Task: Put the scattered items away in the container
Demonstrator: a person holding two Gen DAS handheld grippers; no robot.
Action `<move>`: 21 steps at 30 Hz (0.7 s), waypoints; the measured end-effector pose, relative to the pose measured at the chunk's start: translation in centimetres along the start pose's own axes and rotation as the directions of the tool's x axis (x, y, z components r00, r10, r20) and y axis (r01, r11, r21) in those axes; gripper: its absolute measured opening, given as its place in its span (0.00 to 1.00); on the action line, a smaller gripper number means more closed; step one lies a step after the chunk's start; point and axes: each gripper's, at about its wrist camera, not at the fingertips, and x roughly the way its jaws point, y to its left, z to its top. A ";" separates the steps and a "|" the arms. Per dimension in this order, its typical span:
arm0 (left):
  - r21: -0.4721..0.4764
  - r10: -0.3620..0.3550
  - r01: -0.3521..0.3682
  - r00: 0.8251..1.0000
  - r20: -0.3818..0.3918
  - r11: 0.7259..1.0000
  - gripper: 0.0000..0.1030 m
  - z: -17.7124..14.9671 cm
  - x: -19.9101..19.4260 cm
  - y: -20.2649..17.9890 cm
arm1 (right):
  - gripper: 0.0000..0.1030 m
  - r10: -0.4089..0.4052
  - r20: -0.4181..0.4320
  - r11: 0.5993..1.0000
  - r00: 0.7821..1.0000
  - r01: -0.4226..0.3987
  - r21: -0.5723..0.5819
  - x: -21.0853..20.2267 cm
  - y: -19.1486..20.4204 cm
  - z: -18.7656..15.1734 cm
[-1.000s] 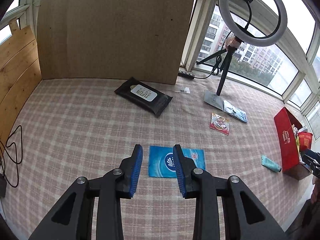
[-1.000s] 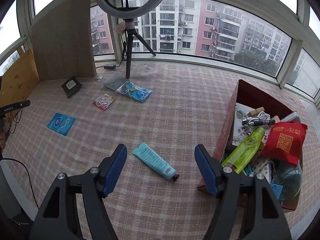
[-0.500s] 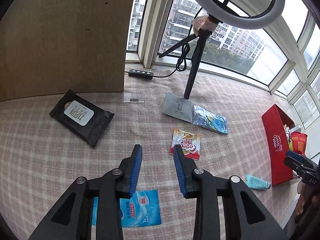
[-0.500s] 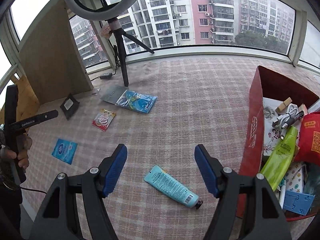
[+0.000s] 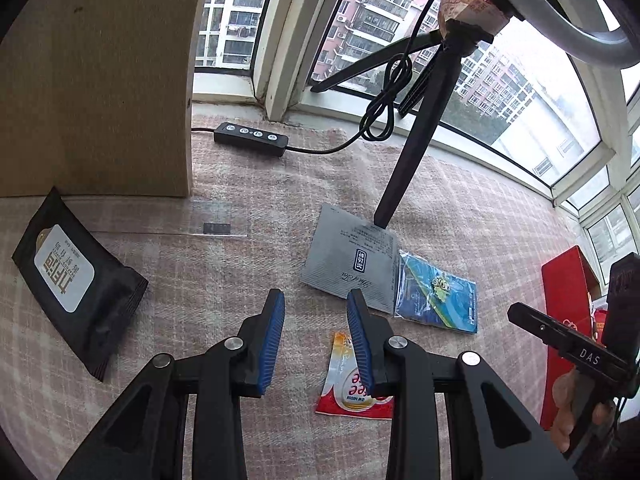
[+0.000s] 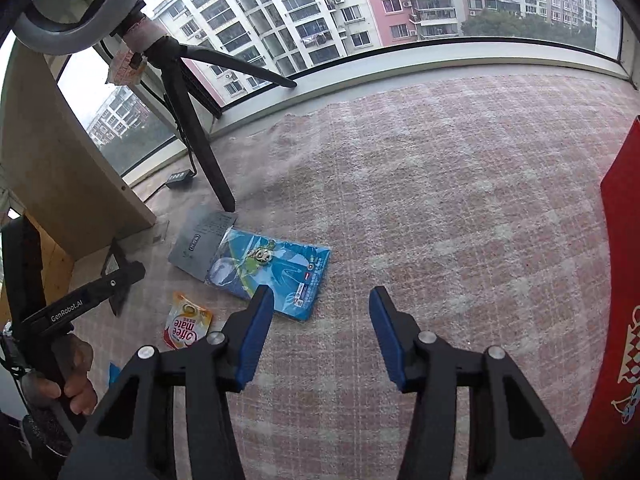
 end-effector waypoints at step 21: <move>0.018 -0.039 0.040 0.999 -0.024 0.999 0.33 1.0 4.3 -1.6 | 0.26 0.101 -0.029 0.989 0.994 -0.097 0.114 4.6 -0.1 1.2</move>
